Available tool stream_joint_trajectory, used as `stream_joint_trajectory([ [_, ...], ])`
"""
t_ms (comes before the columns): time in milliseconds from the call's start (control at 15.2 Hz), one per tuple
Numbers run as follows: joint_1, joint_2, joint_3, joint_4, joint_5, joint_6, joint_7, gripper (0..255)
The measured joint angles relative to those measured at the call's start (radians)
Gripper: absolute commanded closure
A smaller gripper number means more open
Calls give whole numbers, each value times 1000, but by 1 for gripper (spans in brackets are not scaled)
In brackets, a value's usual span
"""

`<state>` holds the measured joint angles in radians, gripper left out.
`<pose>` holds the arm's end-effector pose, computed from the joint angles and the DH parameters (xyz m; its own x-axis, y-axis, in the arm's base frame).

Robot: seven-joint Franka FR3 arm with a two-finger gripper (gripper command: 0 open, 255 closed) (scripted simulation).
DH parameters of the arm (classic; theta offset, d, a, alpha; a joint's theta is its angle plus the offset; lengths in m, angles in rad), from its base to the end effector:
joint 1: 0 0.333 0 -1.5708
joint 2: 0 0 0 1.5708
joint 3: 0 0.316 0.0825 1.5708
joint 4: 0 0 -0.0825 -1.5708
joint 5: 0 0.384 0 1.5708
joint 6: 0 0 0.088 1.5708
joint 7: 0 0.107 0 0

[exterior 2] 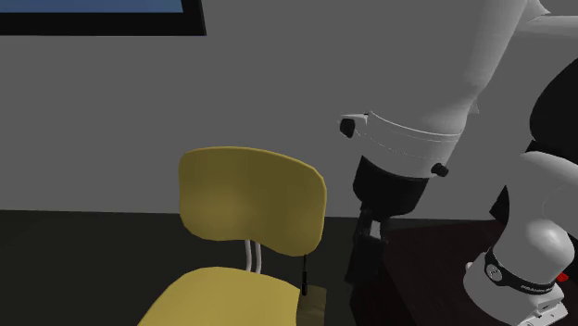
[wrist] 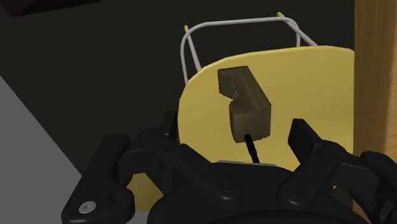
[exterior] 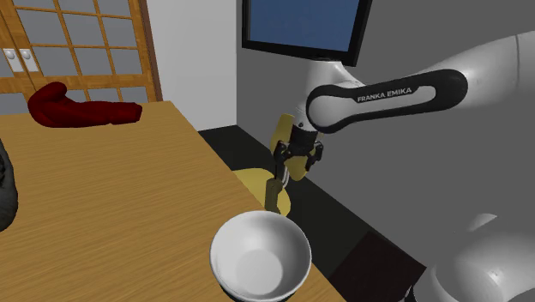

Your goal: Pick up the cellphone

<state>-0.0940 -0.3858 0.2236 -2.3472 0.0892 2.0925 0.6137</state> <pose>0.4418 0.0679 0.4877 0.8542 -0.5099 0.1018 -0.5052 -0.8602 -0.0701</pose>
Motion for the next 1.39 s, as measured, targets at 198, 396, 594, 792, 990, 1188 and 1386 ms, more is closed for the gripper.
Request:
stream_joint_trajectory([
  [198, -21, 112, 38, 40, -14, 53, 128, 0],
  [396, -36, 227, 68, 83, -39, 105, 253, 0],
  [594, -36, 267, 77, 73, -49, 148, 293, 0],
  [792, -38, 287, 78, 54, -55, 187, 299, 0],
  [990, -37, 301, 80, 35, -60, 219, 305, 255],
  [1188, -37, 303, 80, 33, -61, 225, 304, 255],
  [1386, -38, 303, 80, 33, -61, 225, 304, 255],
])
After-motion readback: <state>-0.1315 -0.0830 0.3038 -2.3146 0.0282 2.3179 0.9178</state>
